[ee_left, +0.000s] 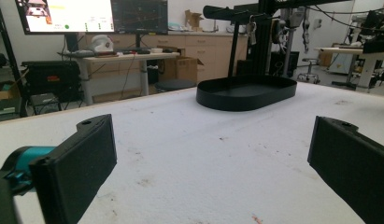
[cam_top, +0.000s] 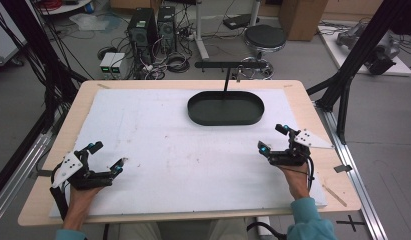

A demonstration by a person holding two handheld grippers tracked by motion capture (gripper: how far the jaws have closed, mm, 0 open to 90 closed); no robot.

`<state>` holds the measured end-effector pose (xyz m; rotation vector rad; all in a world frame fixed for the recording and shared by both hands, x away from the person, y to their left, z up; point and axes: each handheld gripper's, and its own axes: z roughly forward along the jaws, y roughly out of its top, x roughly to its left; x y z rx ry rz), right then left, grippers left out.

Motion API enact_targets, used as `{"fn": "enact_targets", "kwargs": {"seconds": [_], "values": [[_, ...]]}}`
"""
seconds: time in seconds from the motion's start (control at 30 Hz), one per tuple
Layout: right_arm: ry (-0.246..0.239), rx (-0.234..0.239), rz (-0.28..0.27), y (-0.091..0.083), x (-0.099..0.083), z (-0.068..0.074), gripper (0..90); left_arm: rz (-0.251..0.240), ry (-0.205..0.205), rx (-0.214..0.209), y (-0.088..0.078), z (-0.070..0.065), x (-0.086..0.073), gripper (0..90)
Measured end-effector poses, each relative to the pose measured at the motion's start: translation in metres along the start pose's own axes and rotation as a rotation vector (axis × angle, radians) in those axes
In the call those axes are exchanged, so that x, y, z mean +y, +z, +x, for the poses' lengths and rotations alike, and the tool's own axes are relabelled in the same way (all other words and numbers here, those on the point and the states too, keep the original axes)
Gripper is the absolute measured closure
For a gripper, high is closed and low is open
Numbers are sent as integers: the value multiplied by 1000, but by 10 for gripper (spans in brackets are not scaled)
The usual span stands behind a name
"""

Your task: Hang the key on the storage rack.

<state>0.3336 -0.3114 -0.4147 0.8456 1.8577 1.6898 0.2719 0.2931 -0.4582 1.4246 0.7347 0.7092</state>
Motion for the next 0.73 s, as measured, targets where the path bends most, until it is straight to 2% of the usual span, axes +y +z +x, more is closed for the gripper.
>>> {"fn": "enact_targets", "kwargs": {"seconds": [0.2, 0.3, 0.33, 0.37, 0.43, 0.6, 0.73], "values": [[-4, 30, 5, -3, -22, 3, 5, -2, 3, 9, -1, -2, 0, 17], [5, 27, 4, -5, -34, 5, 5, -6, 0, 13, -2, -2, 0, 17], [4, 24, -5, -6, -35, 5, 5, -7, 1, 14, -2, -2, 0, 17], [0, 12, -37, -9, -36, 6, 5, -6, 4, 13, -2, -2, 0, 17], [15, 12, -53, -11, -37, 5, 5, -6, 5, 13, -2, -2, 0, 17], [-26, 12, -44, -10, -37, 8, 5, -2, 8, 14, -2, -3, 0, 17], [-7, 9, -42, -10, -37, 8, 6, 0, 6, 12, -2, -3, 0, 17]]}}
